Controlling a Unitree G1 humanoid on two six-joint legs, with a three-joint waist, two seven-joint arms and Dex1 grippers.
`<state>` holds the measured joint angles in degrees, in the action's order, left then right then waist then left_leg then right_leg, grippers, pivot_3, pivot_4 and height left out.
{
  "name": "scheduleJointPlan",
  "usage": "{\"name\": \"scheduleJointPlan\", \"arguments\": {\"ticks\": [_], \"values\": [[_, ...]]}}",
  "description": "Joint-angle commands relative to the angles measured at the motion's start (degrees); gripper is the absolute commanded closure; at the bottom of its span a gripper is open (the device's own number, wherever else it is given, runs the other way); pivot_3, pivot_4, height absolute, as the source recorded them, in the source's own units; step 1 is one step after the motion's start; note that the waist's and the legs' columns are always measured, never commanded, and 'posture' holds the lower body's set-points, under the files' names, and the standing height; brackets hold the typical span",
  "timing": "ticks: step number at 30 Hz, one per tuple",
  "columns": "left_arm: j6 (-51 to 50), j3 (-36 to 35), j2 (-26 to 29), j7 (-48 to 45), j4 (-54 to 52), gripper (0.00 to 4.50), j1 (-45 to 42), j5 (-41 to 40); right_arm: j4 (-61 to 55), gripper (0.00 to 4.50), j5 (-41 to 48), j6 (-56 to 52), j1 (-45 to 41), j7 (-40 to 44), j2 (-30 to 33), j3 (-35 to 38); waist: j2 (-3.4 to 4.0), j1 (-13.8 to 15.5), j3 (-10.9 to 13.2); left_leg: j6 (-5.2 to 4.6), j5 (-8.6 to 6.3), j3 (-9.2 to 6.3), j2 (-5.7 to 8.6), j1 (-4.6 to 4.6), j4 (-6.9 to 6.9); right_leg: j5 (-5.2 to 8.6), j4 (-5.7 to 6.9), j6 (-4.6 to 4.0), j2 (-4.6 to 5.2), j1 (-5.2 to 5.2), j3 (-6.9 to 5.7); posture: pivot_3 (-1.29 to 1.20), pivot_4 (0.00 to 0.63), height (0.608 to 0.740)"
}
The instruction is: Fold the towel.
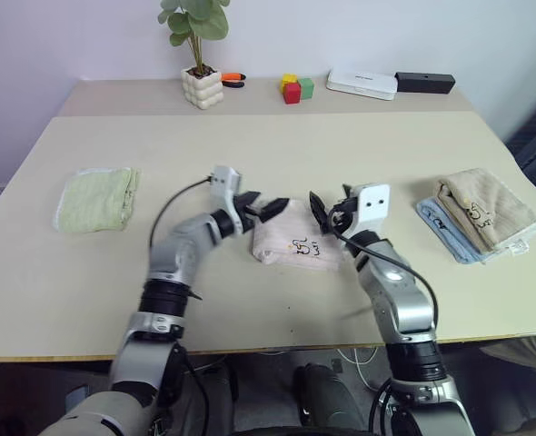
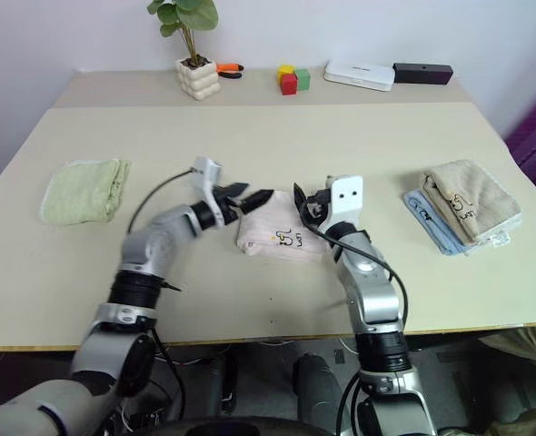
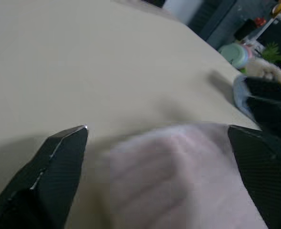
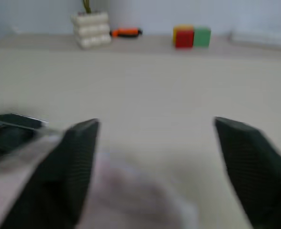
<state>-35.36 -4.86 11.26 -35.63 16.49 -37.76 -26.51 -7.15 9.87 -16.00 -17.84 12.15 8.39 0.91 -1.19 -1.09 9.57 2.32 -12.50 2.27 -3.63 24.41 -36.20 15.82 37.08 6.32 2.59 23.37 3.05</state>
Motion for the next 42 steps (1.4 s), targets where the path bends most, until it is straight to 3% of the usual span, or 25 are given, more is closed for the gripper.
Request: {"name": "scheduleJointPlan", "arguments": {"ticks": [1, 5, 11, 14, 21, 38, 42], "values": [[-5.5, -3.84, 5.77, -5.09, -0.84, 0.0, -3.61, -4.78, -2.62, 0.01, 2.91, 0.48, -1.84, 3.97, 2.75, 2.4, 0.0, 0.06, 0.01, 0.0, 0.0, 0.0, 0.0, 0.01, -0.01, 0.0, 0.0, 0.0, 0.0, 0.01, -0.01, 0.0, 0.15, 0.74], [-12.68, -7.64, 8.9, -3.02, 4.72, 0.0, -6.41, -7.34, -1.05, 0.01, 2.97, 0.14, -2.77, 6.28, 5.93, 2.93, 0.0, 0.23, 0.02, 0.0, 0.0, 0.01, 0.01, 0.02, -0.03, 0.0, 0.0, 0.01, 0.02, 0.0, -0.01, 0.0, 0.15, 0.74], [-33.8, -8.83, 13.22, -9.22, 5.27, 0.0, -4.69, -15.94, 0.11, 0.01, -0.64, 1.54, -1.73, 8.26, 9.18, 0.66, -0.03, -0.08, 0.04, 0.0, 0.0, 0.01, 0.0, 0.03, -0.02, 0.01, 0.01, 0.02, 0.01, 0.03, -0.01, 0.0, 0.15, 0.74], [-38.96, -7.45, 14.59, -11.75, 5.41, 0.0, -4.13, -17.45, 0.48, 0.01, -1.3, 1.92, -1.48, 8.17, 9.33, 0.71, -0.03, -0.11, 0.04, 0.0, 0.0, 0.0, -0.01, 0.02, 0.01, 0.01, 0.03, 0.01, 0.0, 0.06, -0.01, 0.0, 0.15, 0.74], [-39.04, -3.35, 14.92, -13.73, 12.47, 0.0, -6.32, -13.95, 2.42, 0.01, -2.62, 3.07, -2.24, 7.9, 8.59, -0.14, -0.03, 0.17, 0.04, 0.03, 0.02, 0.01, 0.0, 0.02, -0.03, 0.02, 0.04, 0.0, 0.02, 0.04, -0.01, 0.0, 0.15, 0.74], [-39.78, -0.56, 6.07, -16.61, 22.36, 0.0, -10.7, -11.88, 2.04, 0.01, -3.62, 3.47, -2.01, 6.76, 7.68, -0.64, -0.03, 0.43, 0.04, 0.04, 0.02, 0.01, 0.03, 0.02, -0.04, 0.01, 0.03, 0.0, 0.05, 0.0, -0.01, 0.0, 0.15, 0.74], [-41.05, -2.75, 4.27, -15.24, 25.6, 0.0, -12.03, -11.91, 1.82, 0.01, -3.8, 3.33, -1.96, 6.58, 7.48, -0.68, -0.03, 0.3, 0.04, 0.04, 0.02, 0.01, 0.04, 0.02, -0.06, 0.01, 0.03, 0.0, 0.06, -0.01, -0.02, 0.0, 0.15, 0.74]]}}
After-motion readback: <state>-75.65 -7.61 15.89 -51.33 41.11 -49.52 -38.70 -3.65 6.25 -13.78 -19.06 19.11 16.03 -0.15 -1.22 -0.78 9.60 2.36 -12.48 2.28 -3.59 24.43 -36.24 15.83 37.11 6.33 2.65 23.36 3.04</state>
